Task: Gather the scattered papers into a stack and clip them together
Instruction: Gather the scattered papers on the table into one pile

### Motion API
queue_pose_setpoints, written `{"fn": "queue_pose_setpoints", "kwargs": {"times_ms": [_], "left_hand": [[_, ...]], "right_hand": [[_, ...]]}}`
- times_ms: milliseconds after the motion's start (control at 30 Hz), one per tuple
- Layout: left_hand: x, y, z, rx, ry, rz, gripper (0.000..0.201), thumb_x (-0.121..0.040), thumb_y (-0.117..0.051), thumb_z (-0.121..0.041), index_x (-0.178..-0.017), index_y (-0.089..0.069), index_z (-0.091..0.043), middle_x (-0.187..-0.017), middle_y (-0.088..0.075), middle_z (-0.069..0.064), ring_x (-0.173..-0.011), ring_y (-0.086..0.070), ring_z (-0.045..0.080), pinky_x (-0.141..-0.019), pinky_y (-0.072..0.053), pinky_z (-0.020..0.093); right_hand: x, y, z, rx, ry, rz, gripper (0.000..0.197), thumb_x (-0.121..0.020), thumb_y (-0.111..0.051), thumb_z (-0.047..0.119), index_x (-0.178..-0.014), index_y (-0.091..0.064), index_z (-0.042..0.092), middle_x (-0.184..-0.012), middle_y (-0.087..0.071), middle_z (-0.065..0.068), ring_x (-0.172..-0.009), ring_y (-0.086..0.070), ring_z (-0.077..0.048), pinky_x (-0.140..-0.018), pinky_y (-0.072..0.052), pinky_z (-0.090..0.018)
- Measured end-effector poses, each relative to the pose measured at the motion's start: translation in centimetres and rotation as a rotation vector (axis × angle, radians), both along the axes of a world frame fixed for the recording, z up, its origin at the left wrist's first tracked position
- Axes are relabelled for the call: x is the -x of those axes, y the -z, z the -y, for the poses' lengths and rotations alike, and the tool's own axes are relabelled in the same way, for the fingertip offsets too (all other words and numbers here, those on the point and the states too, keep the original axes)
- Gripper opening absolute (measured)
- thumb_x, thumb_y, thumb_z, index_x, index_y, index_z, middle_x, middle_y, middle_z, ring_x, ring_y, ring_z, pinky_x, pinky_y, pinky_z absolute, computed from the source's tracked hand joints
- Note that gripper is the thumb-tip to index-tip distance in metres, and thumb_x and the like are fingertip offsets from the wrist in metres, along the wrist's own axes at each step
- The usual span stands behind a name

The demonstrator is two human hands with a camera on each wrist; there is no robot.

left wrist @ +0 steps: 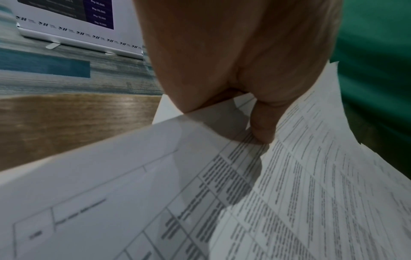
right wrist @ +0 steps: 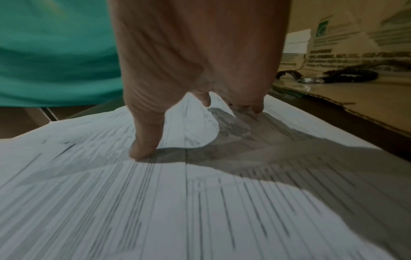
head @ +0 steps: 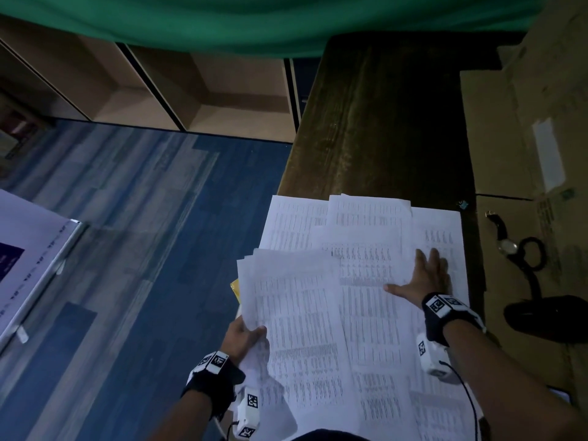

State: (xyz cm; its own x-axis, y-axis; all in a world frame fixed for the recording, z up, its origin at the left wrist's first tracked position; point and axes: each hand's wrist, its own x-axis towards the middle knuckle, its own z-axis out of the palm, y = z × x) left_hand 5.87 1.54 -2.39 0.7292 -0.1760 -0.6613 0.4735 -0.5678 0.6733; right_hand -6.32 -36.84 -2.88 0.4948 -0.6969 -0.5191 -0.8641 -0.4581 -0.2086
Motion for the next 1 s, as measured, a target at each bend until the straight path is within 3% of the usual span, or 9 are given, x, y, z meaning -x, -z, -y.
{"fn": "queue_pose_setpoints", "kwargs": {"times_ms": [267, 400, 533, 600, 700, 800, 867, 933, 1000], "left_hand": [[0.0, 0.5, 0.0, 0.049, -0.041, -0.027, 0.016, -0.086, -0.066, 0.0, -0.1, -0.067, -0.008, -0.099, -0.075, 0.02, -0.091, -0.072, 0.04, -0.075, -0.061, 0.044], [-0.3, 1.3, -0.5, 0.093, -0.077, -0.08, 0.025, -0.078, -0.07, -0.01, -0.103, -0.068, -0.01, -0.1, -0.077, 0.018, -0.091, -0.073, 0.039, -0.082, -0.059, 0.055], [-0.4, 1.8, -0.3, 0.152, -0.145, -0.114, 0.033, -0.078, -0.072, -0.006, -0.11, -0.068, -0.009, -0.102, -0.077, 0.014, -0.093, -0.074, 0.035, -0.085, -0.058, 0.056], [-0.4, 1.8, -0.3, 0.166, -0.16, -0.126, 0.037, -0.073, -0.073, -0.01, -0.11, -0.069, -0.009, -0.102, -0.077, 0.014, -0.094, -0.074, 0.035, -0.085, -0.058, 0.055], [-0.5, 2.0, -0.3, 0.156, -0.176, -0.132, 0.026, -0.079, -0.072, -0.001, -0.105, -0.071, -0.007, -0.099, -0.077, 0.017, -0.095, -0.072, 0.04, -0.084, -0.059, 0.054], [-0.9, 2.0, -0.4, 0.157, -0.169, -0.139, 0.024, -0.082, -0.07, 0.004, -0.103, -0.071, -0.006, -0.099, -0.077, 0.017, -0.097, -0.071, 0.042, -0.085, -0.058, 0.054], [-1.0, 1.8, -0.4, 0.169, -0.163, -0.147, 0.028, -0.077, -0.073, -0.001, -0.104, -0.071, -0.006, -0.101, -0.077, 0.018, -0.098, -0.071, 0.041, -0.087, -0.057, 0.057], [-1.0, 1.7, -0.4, 0.183, -0.157, -0.143, 0.036, -0.071, -0.073, -0.006, -0.106, -0.07, -0.006, -0.103, -0.076, 0.018, -0.098, -0.071, 0.041, -0.088, -0.056, 0.058], [-0.9, 1.7, -0.4, 0.194, -0.153, -0.137, 0.036, -0.075, -0.073, -0.001, -0.11, -0.069, -0.004, -0.105, -0.076, 0.018, -0.099, -0.071, 0.041, -0.088, -0.057, 0.056]], "right_hand": [[-6.1, 0.0, 5.0, 0.064, -0.139, 0.043, 0.118, -0.066, -0.08, 0.052, -0.153, -0.006, 0.023, -0.163, 0.008, -0.005, -0.149, 0.006, -0.028, -0.12, -0.006, -0.047], [-10.0, 0.3, 7.7, 0.074, -0.117, 0.107, 0.105, -0.074, -0.075, 0.05, -0.153, -0.012, 0.021, -0.163, 0.001, -0.008, -0.149, 0.0, -0.03, -0.12, -0.013, -0.049], [-12.4, 1.4, 9.1, 0.067, -0.163, 0.072, 0.103, -0.078, -0.073, 0.044, -0.154, -0.006, 0.025, -0.163, 0.005, -0.007, -0.149, 0.005, -0.034, -0.119, -0.013, -0.053], [-12.5, 1.3, 9.2, 0.077, -0.177, 0.106, 0.103, -0.075, -0.077, 0.037, -0.153, -0.01, 0.027, -0.162, -0.006, -0.006, -0.147, -0.003, -0.038, -0.117, -0.019, -0.056], [-12.3, 1.1, 9.5, 0.071, -0.192, 0.168, 0.095, -0.071, -0.081, 0.029, -0.148, -0.025, 0.026, -0.149, -0.032, -0.011, -0.135, -0.033, -0.039, -0.107, -0.036, -0.056], [-12.3, 0.1, 9.3, 0.069, -0.216, 0.158, 0.075, -0.072, -0.079, 0.029, -0.138, -0.043, 0.025, -0.136, -0.045, -0.017, -0.125, -0.042, -0.04, -0.101, -0.041, -0.056], [-12.0, -0.6, 9.1, -0.005, -0.187, 0.247, 0.066, -0.072, -0.08, 0.024, -0.13, -0.048, 0.026, -0.13, -0.05, -0.015, -0.12, -0.046, -0.038, -0.099, -0.044, -0.056], [-11.0, -1.3, 8.5, -0.168, -0.063, 0.422, 0.067, -0.067, -0.084, 0.018, -0.124, -0.051, 0.029, -0.125, -0.057, -0.009, -0.116, -0.053, -0.031, -0.098, -0.046, -0.054], [-9.1, -1.9, 7.7, -0.35, 0.148, 0.549, 0.066, -0.061, -0.088, 0.022, -0.117, -0.056, 0.035, -0.12, -0.064, -0.001, -0.113, -0.058, -0.024, -0.098, -0.047, -0.054]]}}
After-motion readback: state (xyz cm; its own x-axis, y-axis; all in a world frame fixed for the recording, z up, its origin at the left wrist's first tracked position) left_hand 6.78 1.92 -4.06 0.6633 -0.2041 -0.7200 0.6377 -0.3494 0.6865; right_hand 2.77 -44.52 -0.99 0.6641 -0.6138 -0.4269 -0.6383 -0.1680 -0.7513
